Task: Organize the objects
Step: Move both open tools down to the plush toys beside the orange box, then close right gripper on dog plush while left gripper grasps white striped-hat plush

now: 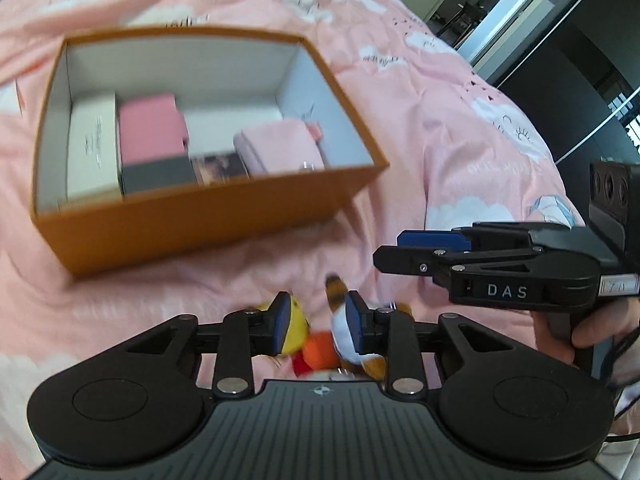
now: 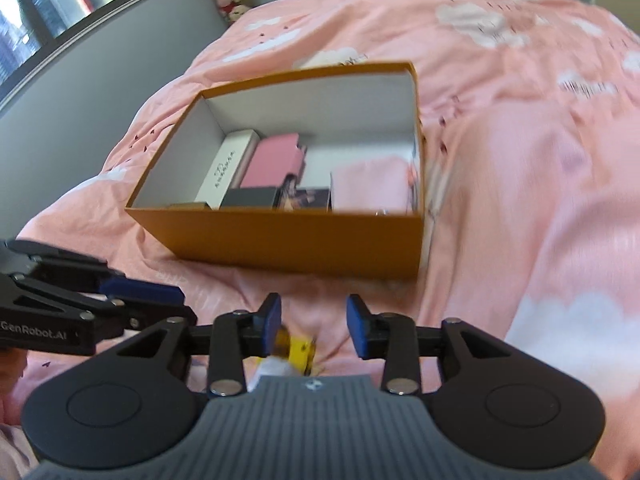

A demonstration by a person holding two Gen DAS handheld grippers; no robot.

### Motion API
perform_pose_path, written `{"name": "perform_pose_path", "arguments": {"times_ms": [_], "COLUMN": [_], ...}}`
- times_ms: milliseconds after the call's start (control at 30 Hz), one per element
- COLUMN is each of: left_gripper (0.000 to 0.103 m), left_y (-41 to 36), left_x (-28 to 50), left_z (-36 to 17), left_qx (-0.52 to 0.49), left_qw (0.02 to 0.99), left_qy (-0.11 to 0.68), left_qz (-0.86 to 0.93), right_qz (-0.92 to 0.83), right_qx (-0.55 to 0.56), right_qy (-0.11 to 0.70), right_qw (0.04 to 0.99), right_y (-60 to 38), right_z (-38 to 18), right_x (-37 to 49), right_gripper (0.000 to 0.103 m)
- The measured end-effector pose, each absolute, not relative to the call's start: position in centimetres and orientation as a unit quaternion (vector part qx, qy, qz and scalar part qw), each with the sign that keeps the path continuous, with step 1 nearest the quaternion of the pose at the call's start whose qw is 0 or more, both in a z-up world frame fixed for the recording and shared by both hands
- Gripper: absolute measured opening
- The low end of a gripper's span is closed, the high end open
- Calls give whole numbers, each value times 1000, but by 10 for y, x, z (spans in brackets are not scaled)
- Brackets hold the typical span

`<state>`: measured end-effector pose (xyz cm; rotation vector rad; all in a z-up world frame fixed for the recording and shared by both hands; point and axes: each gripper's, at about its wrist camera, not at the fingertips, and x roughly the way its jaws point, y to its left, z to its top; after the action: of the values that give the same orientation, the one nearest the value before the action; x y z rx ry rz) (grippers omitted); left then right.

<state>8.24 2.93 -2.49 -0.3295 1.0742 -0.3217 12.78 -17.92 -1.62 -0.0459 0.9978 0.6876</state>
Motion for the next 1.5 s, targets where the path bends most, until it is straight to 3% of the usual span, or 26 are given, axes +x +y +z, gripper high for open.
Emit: {"name": "perform_pose_path", "arguments": {"times_ms": [233,300,367,600,867,1067,1367,1500], "left_gripper": [57,69,74,85,88,74,68,68], "left_y": [17,15,12,-1,-6,-6,23,38], "left_x": [65,62,60,53,52,44,34,35], "left_z": [-39,-40,-41,-62,-82,-78,-32,-21], "left_qx": [-159,-157,-155,-159,-163,-163,-167,-159], "left_qw": [815,812,808,770,758,769,833,862], "left_qy": [537,542,548,592,606,593,507,465], "left_qz": [-148,-147,-151,-179,-178,-175,-147,-122], "right_qz": [297,293,290,276,266,264,255,267], "right_qx": [-2,-8,-13,-4,2,-1,11,10], "right_qy": [475,470,467,472,473,472,464,474], "right_qw": [828,833,835,837,840,841,848,839], "right_y": [-185,-184,-185,-193,-199,-199,-208,-210], "right_z": [-29,-30,-31,-35,-36,-36,-27,-24], "right_x": [105,100,97,89,83,81,85,85], "right_gripper": [53,57,57,58,64,65,63,55]}}
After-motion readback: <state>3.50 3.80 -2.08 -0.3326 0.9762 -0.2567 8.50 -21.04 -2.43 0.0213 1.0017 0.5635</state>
